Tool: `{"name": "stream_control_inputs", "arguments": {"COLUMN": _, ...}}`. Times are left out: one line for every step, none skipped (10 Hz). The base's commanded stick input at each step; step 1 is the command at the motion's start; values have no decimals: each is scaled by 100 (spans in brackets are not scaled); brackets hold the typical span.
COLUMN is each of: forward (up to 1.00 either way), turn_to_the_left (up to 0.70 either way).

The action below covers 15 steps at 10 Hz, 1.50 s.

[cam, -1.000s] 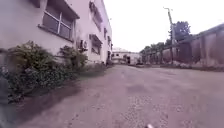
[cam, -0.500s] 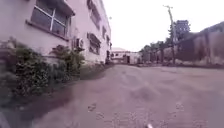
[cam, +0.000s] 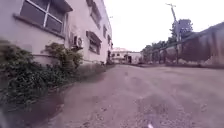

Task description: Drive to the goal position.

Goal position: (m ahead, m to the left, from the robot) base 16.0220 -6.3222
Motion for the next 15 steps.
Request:
{"name": "stream_control_inputs", "arguments": {"forward": 100, "turn_to_the_left": 0}}
{"name": "stream_control_inputs", "arguments": {"forward": 100, "turn_to_the_left": 0}}
{"name": "stream_control_inputs", "arguments": {"forward": 100, "turn_to_the_left": 0}}
{"name": "stream_control_inputs", "arguments": {"forward": 100, "turn_to_the_left": 0}}
{"name": "stream_control_inputs", "arguments": {"forward": 100, "turn_to_the_left": 0}}
{"name": "stream_control_inputs", "arguments": {"forward": 100, "turn_to_the_left": 0}}
{"name": "stream_control_inputs", "arguments": {"forward": 100, "turn_to_the_left": 0}}
{"name": "stream_control_inputs", "arguments": {"forward": 100, "turn_to_the_left": 0}}
{"name": "stream_control_inputs", "arguments": {"forward": 100, "turn_to_the_left": 0}}
{"name": "stream_control_inputs", "arguments": {"forward": 100, "turn_to_the_left": 0}}
{"name": "stream_control_inputs", "arguments": {"forward": 100, "turn_to_the_left": 0}}
{"name": "stream_control_inputs", "arguments": {"forward": 100, "turn_to_the_left": -13}}
{"name": "stream_control_inputs", "arguments": {"forward": 100, "turn_to_the_left": -31}}
{"name": "stream_control_inputs", "arguments": {"forward": 100, "turn_to_the_left": -36}}
{"name": "stream_control_inputs", "arguments": {"forward": 100, "turn_to_the_left": 0}}
